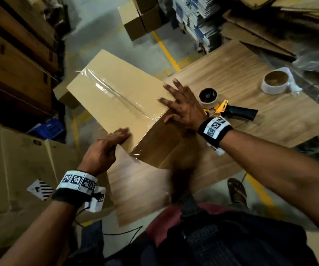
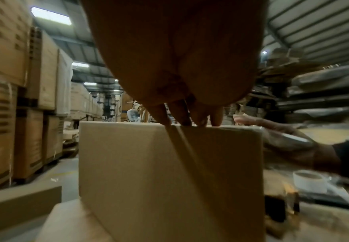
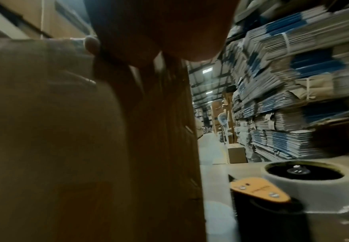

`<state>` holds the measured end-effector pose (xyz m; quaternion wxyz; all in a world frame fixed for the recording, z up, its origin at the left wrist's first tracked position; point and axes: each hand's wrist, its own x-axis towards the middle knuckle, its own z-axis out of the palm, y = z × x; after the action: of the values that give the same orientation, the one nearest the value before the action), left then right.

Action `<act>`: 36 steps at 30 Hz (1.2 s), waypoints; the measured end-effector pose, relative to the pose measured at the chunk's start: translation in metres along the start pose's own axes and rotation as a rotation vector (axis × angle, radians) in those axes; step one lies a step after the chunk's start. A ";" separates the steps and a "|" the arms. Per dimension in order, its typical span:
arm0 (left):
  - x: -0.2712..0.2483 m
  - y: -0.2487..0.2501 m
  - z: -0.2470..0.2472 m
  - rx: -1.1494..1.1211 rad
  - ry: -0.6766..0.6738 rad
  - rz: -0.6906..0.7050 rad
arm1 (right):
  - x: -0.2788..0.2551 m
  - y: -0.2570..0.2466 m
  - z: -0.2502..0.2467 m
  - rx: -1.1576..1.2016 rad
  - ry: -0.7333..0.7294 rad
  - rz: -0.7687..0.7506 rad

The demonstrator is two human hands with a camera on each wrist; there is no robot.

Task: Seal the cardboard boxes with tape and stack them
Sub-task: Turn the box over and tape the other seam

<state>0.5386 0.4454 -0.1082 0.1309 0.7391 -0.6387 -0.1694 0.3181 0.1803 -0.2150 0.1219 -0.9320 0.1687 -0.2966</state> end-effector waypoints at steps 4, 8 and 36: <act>-0.009 -0.017 -0.001 0.124 -0.107 0.086 | -0.005 0.004 -0.021 -0.207 -0.218 -0.013; -0.004 -0.029 0.008 0.227 0.042 0.142 | 0.011 -0.043 -0.018 -0.179 -0.124 -0.067; -0.014 -0.017 0.053 0.120 0.387 0.033 | 0.005 -0.110 0.007 -0.266 -0.367 -0.156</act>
<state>0.5304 0.4625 -0.1623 0.2095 0.7538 -0.6226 0.0163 0.3526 0.2800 -0.1821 0.0035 -0.9884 0.1088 -0.1061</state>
